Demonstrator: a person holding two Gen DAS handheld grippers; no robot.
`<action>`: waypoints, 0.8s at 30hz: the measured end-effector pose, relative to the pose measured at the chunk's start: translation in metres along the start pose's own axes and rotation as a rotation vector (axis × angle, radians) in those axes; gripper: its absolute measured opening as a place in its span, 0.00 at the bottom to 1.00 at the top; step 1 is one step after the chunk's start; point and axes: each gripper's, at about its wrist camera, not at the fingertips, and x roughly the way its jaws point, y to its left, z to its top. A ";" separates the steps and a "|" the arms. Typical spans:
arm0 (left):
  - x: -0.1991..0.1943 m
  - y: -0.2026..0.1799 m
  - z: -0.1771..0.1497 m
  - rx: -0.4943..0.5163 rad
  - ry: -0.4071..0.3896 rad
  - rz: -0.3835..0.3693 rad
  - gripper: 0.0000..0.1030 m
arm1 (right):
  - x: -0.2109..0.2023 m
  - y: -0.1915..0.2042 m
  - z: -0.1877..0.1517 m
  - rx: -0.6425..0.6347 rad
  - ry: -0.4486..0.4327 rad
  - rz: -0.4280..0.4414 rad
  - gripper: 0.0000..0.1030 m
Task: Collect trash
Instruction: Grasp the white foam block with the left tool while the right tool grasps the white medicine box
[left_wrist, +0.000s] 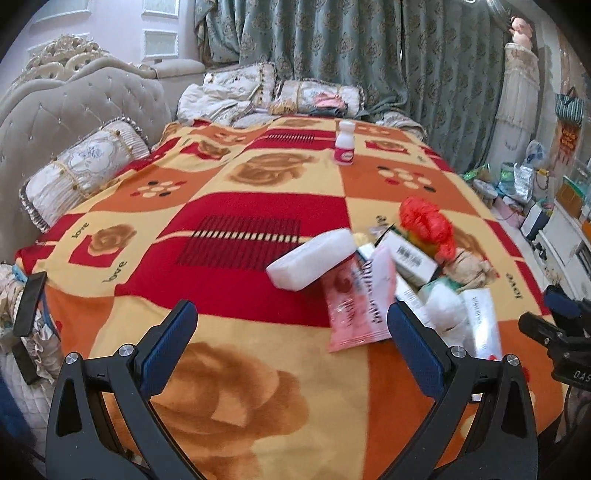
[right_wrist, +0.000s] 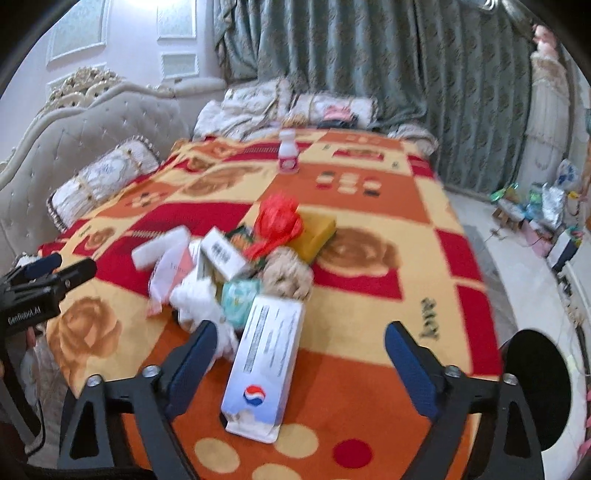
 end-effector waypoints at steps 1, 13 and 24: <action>0.003 0.001 0.000 0.001 0.003 0.001 0.99 | 0.006 0.000 -0.002 0.008 0.020 0.015 0.80; 0.045 0.015 0.016 0.012 0.031 0.004 0.99 | 0.038 0.003 -0.012 0.012 0.112 0.070 0.77; 0.086 0.003 0.027 0.125 0.048 -0.017 0.99 | 0.062 0.004 -0.016 0.023 0.177 0.078 0.77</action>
